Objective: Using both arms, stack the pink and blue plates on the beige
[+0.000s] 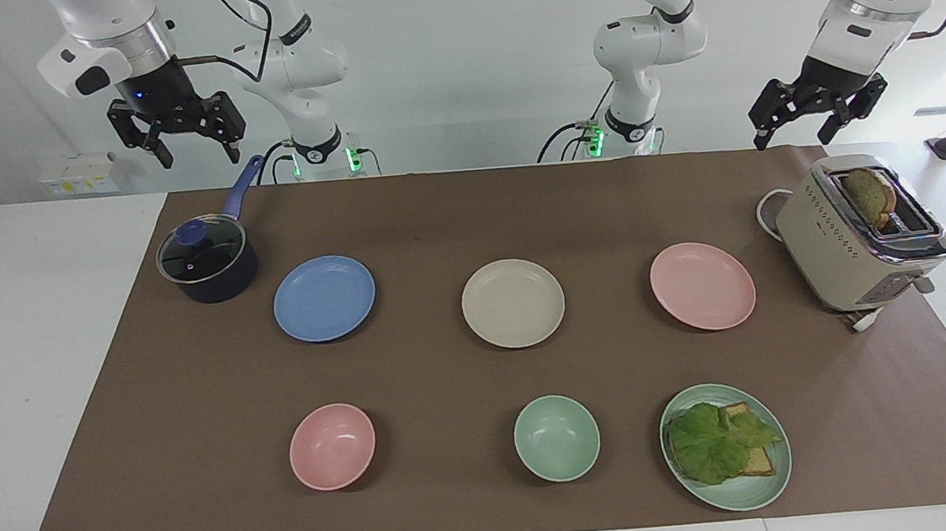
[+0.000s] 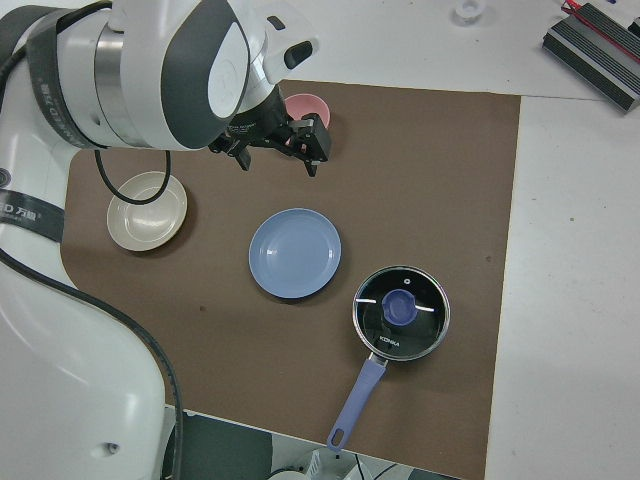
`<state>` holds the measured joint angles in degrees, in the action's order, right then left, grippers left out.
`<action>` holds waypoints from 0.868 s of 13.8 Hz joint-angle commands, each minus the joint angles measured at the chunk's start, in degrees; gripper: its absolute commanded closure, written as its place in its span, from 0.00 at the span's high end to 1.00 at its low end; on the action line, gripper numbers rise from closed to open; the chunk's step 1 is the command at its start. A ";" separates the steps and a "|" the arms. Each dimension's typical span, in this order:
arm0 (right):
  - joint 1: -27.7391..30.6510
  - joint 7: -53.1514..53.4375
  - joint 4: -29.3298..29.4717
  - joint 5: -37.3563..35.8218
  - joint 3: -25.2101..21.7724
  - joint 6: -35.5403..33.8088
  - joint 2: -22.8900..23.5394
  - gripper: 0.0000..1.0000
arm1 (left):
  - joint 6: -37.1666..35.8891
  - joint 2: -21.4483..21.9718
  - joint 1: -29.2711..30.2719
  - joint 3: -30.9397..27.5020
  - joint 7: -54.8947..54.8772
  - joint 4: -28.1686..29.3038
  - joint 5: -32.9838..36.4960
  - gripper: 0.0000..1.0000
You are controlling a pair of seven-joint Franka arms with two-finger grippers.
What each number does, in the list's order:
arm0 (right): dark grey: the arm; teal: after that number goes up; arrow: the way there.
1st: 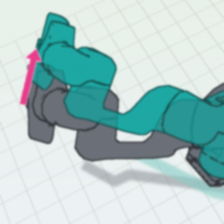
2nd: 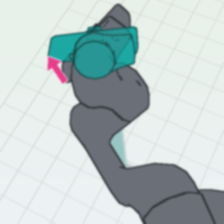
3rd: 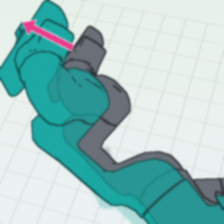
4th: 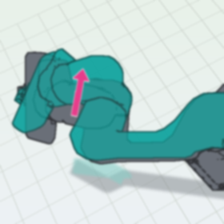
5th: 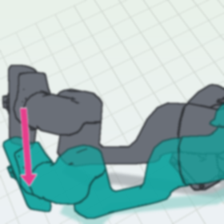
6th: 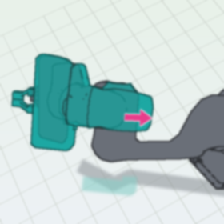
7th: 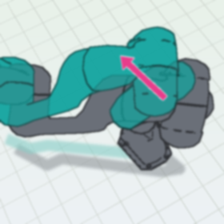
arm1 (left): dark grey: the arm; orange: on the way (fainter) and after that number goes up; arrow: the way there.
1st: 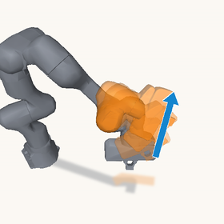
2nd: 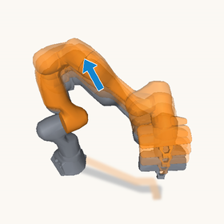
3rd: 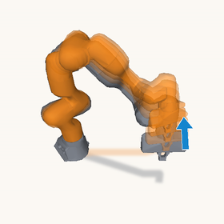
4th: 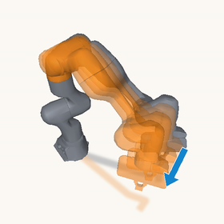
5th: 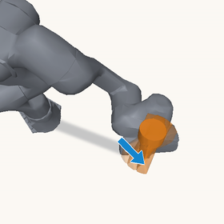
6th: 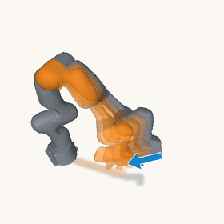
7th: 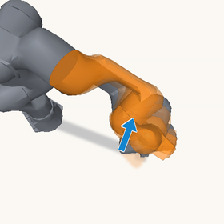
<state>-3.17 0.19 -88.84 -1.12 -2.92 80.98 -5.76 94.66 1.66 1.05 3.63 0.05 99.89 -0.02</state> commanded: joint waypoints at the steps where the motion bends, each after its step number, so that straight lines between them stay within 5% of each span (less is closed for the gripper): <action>1: 0.53 -1.24 -1.60 0.59 0.11 0.23 -1.45 1.00 | 12.00 1.08 2.27 -0.37 -2.77 12.68 -0.24 1.00; 6: 0.53 -1.15 -1.60 0.59 0.19 0.23 -1.45 1.00 | 26.43 -9.20 7.20 -0.46 -3.48 18.50 -0.24 1.00; 11: 0.53 -1.24 -1.60 0.59 0.19 0.23 -1.45 1.00 | 30.06 -12.56 8.70 -0.46 -2.78 19.29 -0.24 0.99; 12: 0.53 -1.24 -1.60 0.59 0.19 0.23 -1.45 1.00 | 29.62 -12.30 8.70 -0.46 -3.04 19.47 -0.24 0.67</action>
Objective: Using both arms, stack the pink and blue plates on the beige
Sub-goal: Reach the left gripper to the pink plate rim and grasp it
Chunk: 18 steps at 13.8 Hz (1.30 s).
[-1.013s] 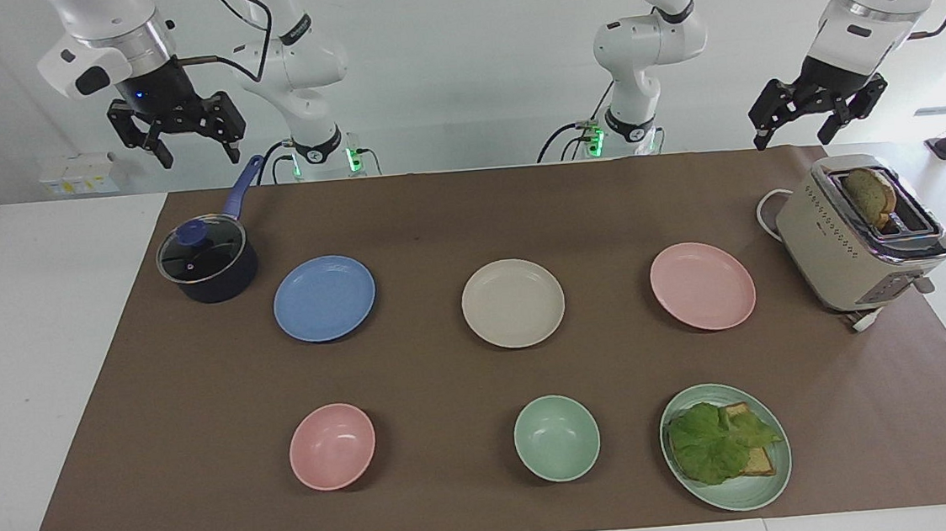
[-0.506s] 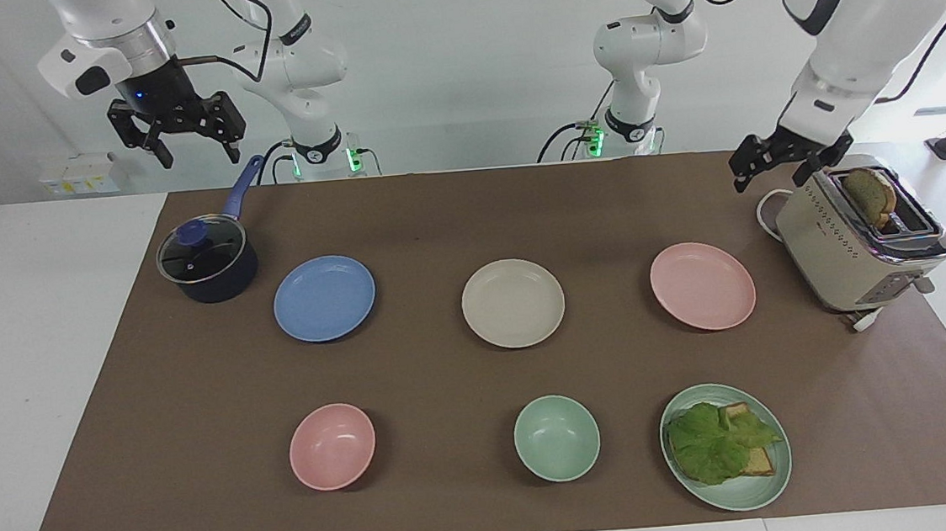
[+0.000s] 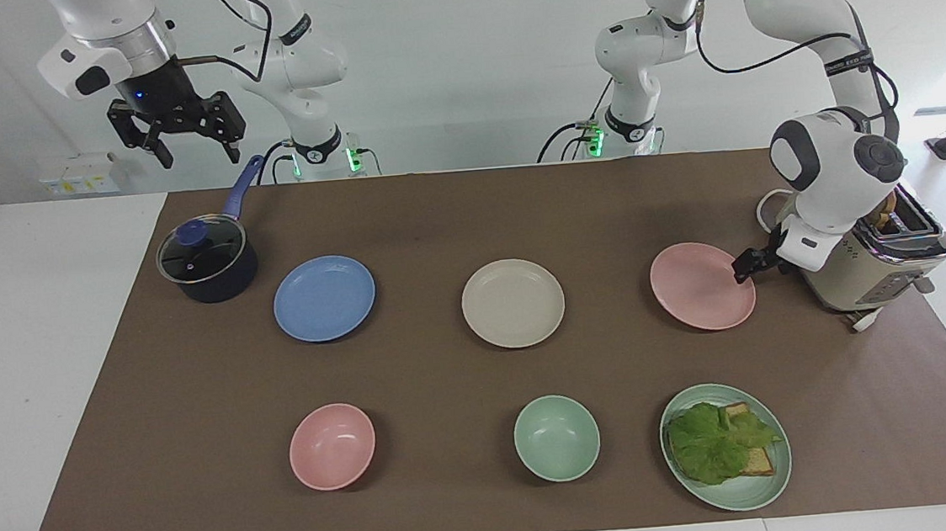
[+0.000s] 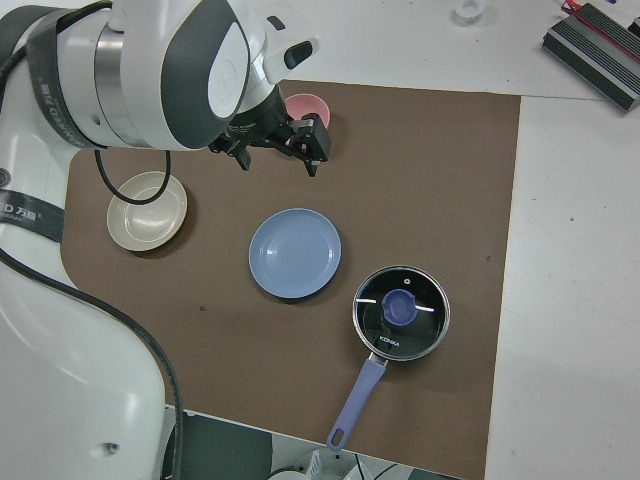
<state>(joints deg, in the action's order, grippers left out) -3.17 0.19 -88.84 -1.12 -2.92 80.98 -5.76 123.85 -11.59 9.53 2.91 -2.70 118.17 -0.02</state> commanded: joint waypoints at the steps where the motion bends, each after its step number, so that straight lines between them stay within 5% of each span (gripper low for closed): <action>1: 0.53 -1.15 -1.68 0.59 0.19 0.23 -1.45 1.00 | 0.00 1.22 0.23 0.25 -0.37 1.80 -0.25 0.51; 3: 0.53 -1.15 -1.60 0.59 0.19 0.23 -1.45 1.00 | -1.06 2.27 0.49 0.25 -0.37 3.56 -0.25 0.24; 7: 0.53 -1.24 -1.60 0.59 0.19 0.23 -1.45 1.00 | -2.03 3.59 0.14 0.25 -0.29 6.02 -0.25 0.00; 13: 0.53 -1.24 -1.60 0.59 0.19 0.23 -1.45 1.00 | -16.49 2.89 -0.39 0.60 -0.29 -3.61 -0.95 0.00; 18: 0.53 -1.15 -1.60 0.59 0.19 0.23 -1.45 1.00 | -24.79 3.51 -0.74 0.95 0.07 -10.15 -13.85 0.00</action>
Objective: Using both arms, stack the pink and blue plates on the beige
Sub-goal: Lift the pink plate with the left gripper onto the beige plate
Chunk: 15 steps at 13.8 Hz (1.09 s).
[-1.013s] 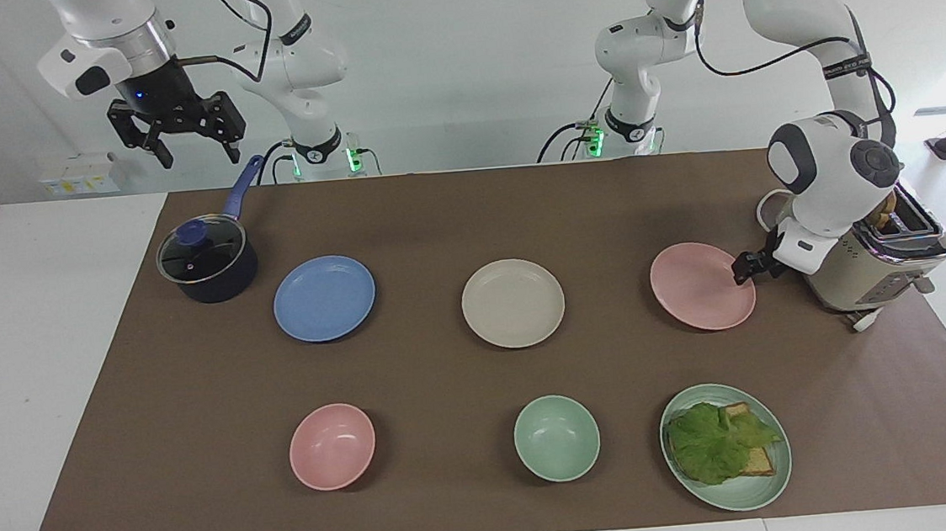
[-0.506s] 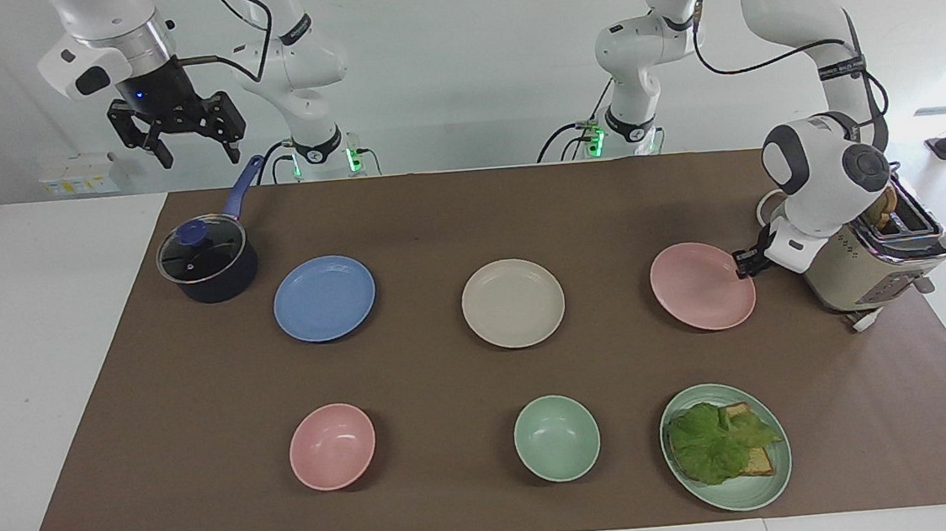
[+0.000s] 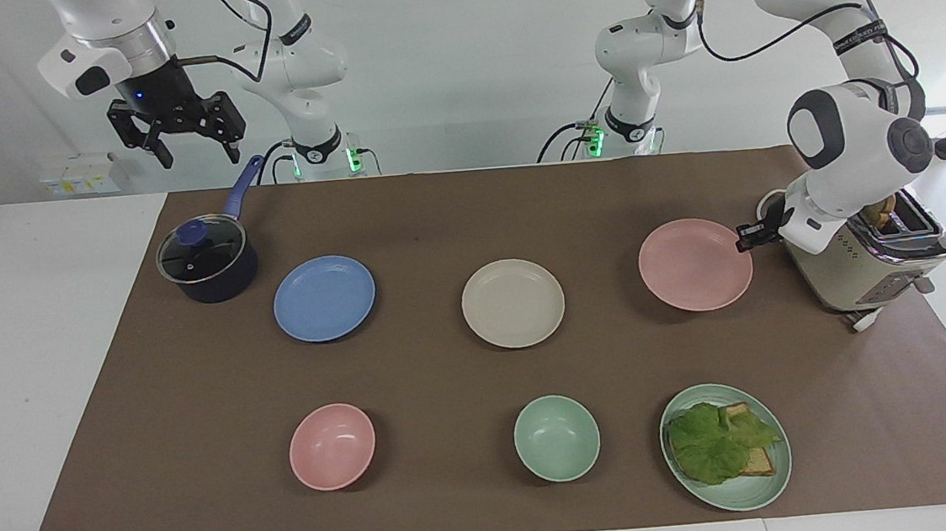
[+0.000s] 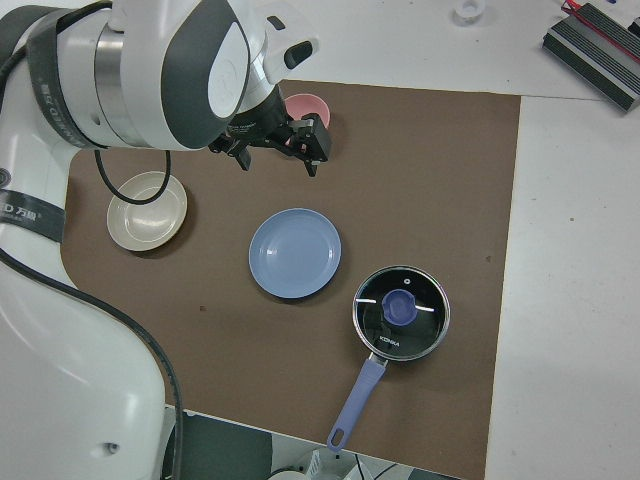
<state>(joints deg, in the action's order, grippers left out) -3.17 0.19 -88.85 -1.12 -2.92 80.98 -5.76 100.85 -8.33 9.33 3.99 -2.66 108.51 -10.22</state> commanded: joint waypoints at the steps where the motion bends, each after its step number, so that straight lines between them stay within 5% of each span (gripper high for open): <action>1: 0.53 -1.15 -1.59 0.59 0.11 0.23 -1.45 1.00 | -1.62 0.24 -2.37 0.23 0.11 -0.23 -4.97 0.00; 10: 0.53 -1.24 -1.59 0.59 0.11 0.23 -1.45 1.00 | 9.09 0.68 -24.52 0.32 22.68 0.65 -10.79 0.00; 15: 0.53 -1.24 -1.59 0.59 0.19 0.23 -1.45 1.00 | 19.54 -0.54 -31.48 0.32 27.62 5.83 -10.79 0.00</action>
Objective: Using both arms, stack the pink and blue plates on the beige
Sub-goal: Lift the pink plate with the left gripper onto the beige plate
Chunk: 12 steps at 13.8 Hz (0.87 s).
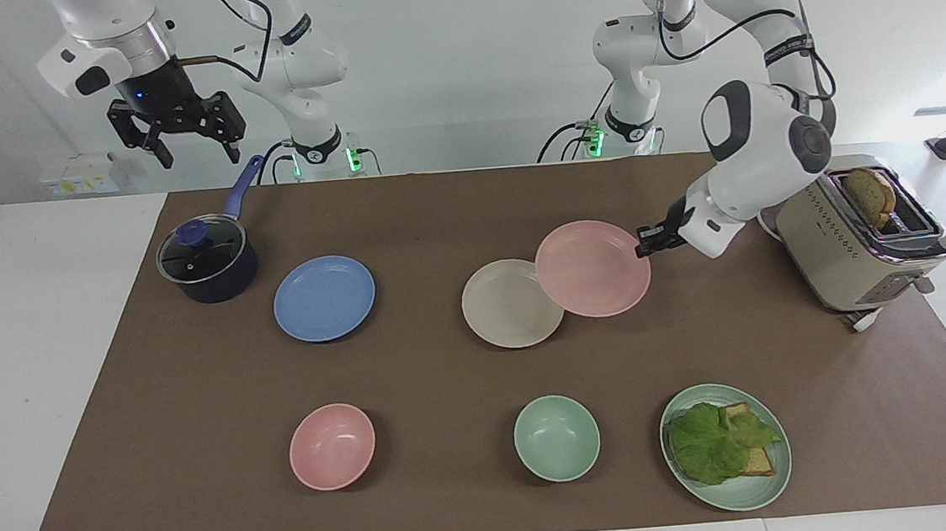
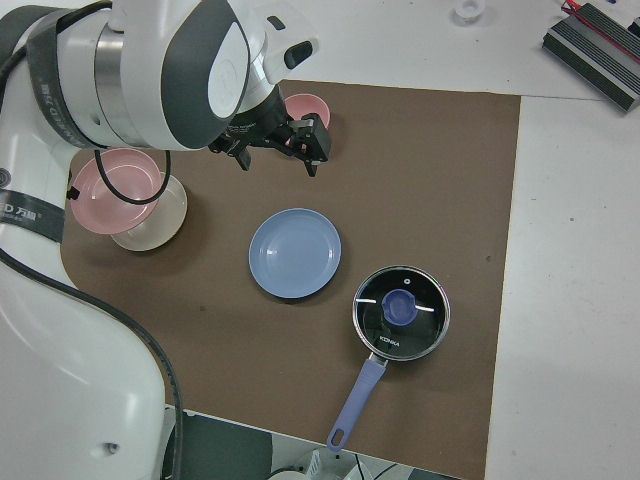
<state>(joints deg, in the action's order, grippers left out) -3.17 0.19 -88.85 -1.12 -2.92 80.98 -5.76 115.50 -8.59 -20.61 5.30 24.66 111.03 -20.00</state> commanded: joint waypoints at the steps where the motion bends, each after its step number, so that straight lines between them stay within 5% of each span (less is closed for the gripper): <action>1: 0.53 -1.15 -1.59 0.59 0.19 0.23 -1.45 1.00 | 7.96 -1.33 -2.15 -0.99 0.39 4.27 -1.01 0.00; 7: 0.53 -1.24 -1.59 0.59 0.19 0.23 -1.45 1.00 | 12.30 -2.66 -2.77 -1.08 0.04 6.39 -1.01 0.00; 8: 0.53 -1.15 -1.59 0.59 0.11 0.23 -1.45 1.00 | 12.12 -2.66 -2.86 -1.08 0.21 6.39 -1.01 0.67; 9: 0.53 -1.24 -1.59 0.59 0.19 0.23 -1.45 1.00 | 12.12 -2.66 -3.21 -1.08 0.39 6.30 -1.01 1.00; 12: 0.62 -1.24 -1.68 0.59 0.11 0.23 -1.45 1.00 | 11.24 -2.66 -3.21 -1.25 -0.23 5.69 -0.66 1.00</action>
<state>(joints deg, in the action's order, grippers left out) -3.16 0.19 -88.86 -1.12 -2.92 80.98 -5.76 126.38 -11.96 -22.63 5.19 24.86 116.32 -20.00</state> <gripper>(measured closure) 0.000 0.520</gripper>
